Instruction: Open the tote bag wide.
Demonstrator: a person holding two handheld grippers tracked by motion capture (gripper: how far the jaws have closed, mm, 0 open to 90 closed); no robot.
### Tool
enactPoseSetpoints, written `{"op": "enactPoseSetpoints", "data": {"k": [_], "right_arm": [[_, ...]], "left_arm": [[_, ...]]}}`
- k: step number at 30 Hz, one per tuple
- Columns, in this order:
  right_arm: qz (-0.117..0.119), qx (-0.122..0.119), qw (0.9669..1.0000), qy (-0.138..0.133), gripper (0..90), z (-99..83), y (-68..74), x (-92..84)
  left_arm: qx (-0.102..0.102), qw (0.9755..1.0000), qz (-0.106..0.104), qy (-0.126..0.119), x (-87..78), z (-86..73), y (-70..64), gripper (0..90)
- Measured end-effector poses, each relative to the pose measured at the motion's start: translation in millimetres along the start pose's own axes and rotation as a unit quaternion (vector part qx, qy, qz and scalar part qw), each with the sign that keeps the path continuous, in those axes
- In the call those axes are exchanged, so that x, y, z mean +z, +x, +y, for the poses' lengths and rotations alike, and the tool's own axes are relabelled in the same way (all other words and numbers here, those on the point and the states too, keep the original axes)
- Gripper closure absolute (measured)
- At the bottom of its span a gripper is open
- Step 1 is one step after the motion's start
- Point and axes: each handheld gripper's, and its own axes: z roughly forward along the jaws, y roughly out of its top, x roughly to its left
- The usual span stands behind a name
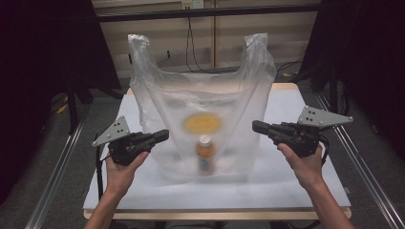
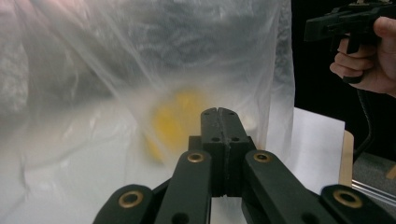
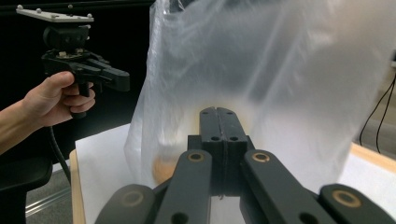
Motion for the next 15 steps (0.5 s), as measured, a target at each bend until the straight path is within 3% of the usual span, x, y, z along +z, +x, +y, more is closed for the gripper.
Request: {"op": "enactPoseSetpoints", "data": {"k": [5,9,15], "right_arm": [[0.005,-0.017,0.9998,0.002,90.0,19.0,-0.1,12.3],[0.006,-0.013,0.9999,0.003,90.0,28.3,-5.6,19.0],[0.005,-0.021,0.9998,-0.004,90.0,48.0,-4.4,25.1]], "left_arm": [[0.003,1.0,0.002,-0.002,3.7,15.7,3.1,90.0],[-0.002,0.9998,-0.005,-0.019,5.5,27.6,7.7,90.0],[0.007,0.9995,-0.001,-0.029,6.9,44.0,12.2,90.0]]}}
